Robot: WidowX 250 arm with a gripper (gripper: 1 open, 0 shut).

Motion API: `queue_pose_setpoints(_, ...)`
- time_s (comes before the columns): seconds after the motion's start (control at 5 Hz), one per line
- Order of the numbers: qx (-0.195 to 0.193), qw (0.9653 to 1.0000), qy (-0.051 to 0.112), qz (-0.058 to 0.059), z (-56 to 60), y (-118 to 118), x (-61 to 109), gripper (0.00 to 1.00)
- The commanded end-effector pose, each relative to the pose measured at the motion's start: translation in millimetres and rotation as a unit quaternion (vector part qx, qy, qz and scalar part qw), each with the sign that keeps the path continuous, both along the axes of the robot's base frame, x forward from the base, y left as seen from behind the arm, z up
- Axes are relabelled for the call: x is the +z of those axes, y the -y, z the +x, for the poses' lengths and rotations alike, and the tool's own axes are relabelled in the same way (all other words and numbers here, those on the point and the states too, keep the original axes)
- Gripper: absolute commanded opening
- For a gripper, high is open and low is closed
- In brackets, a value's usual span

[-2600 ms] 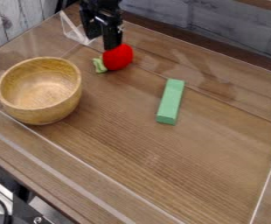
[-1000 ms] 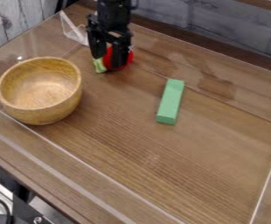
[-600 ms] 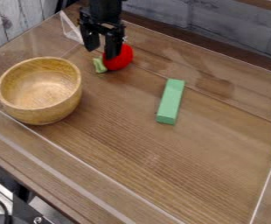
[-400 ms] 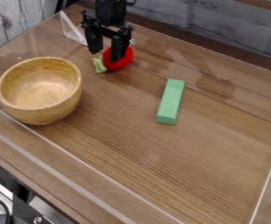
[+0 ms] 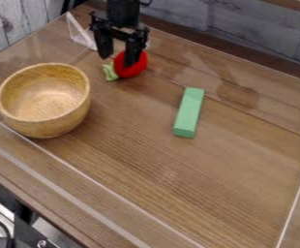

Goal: Move the red fruit to the right

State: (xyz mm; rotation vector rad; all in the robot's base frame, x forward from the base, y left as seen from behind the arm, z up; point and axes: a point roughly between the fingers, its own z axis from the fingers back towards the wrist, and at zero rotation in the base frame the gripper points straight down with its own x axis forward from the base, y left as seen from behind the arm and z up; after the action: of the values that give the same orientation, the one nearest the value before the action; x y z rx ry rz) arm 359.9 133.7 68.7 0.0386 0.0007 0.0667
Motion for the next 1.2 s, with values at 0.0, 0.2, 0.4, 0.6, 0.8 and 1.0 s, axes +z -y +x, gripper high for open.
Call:
queue_pose_setpoints(0.0,-0.007,0.9993,0.033,0.016,10.0,5,37.5,0.0)
queue_pose_setpoints(0.2,0.01,0.9994,0.026,0.018,10.4,9,29.7,0.0)
queue_pose_setpoints(0.4,0.028,0.9992,0.017,0.022,10.7,12,19.6,1.0)
queue_pose_setpoints(0.6,0.04,0.9988,0.005,0.027,11.8,10,1.3,1.0)
queue_pose_setpoints(0.8,0.052,0.9981,-0.005,0.031,13.2,9,-14.7,1.0)
queue_pose_setpoints(1.0,0.061,0.9977,-0.005,0.03,5.6,9,-10.4,0.0)
